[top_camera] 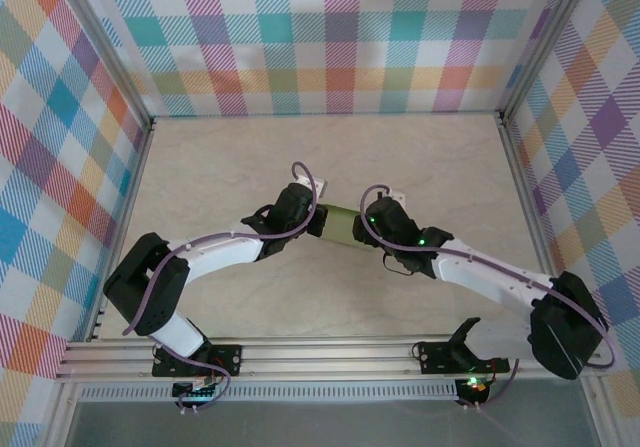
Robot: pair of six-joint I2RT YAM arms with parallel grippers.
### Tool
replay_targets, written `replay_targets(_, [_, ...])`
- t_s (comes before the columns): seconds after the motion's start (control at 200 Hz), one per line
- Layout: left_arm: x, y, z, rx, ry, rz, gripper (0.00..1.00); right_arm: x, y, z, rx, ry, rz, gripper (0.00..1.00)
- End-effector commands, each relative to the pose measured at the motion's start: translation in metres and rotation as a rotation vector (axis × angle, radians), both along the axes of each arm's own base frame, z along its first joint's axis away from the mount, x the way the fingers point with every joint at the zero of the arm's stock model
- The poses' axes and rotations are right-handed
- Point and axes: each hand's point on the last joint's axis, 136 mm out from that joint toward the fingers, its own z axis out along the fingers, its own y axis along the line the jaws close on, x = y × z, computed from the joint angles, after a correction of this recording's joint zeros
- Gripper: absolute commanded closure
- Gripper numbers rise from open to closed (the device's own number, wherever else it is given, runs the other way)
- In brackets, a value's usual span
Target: Fold the paper box
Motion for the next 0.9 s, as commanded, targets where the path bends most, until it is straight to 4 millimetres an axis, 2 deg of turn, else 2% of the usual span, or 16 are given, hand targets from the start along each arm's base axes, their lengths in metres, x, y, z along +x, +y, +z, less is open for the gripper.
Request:
replay_targets(0.0, [-0.022,0.010,-0.045,0.113,0.104,-0.030,1.00,0.002,0.001,0.024,0.003,-0.084,0.037,0.30])
replay_targets(0.125, [-0.023,0.011,-0.047,0.119,0.094,-0.038,1.00,0.010,0.003,0.027,0.067,-0.022,0.002,0.23])
replay_targets(0.265, [-0.026,0.011,-0.048,0.117,0.085,-0.045,1.00,0.021,0.003,0.005,0.158,0.172,-0.067,0.22])
replay_targets(0.385, [-0.028,0.011,-0.046,0.110,0.070,-0.056,1.00,0.018,0.004,-0.021,0.159,0.281,-0.085,0.23])
replay_targets(0.615, [-0.031,0.008,-0.041,0.098,0.055,-0.087,1.00,0.008,0.002,-0.046,0.141,0.354,-0.094,0.25])
replay_targets(0.655, [-0.033,0.006,-0.038,0.092,0.054,-0.102,0.91,0.007,0.001,-0.047,0.139,0.360,-0.099,0.25])
replay_targets(0.755, [-0.041,0.002,-0.035,0.107,0.076,-0.166,0.58,0.008,0.001,-0.048,0.138,0.364,-0.102,0.25])
replay_targets(0.83, [-0.045,0.003,-0.031,0.120,0.078,-0.191,0.44,0.008,0.001,-0.050,0.136,0.367,-0.105,0.25])
replay_targets(0.895, [-0.047,0.006,-0.025,0.127,0.070,-0.200,0.37,0.008,0.001,-0.053,0.131,0.374,-0.109,0.25])
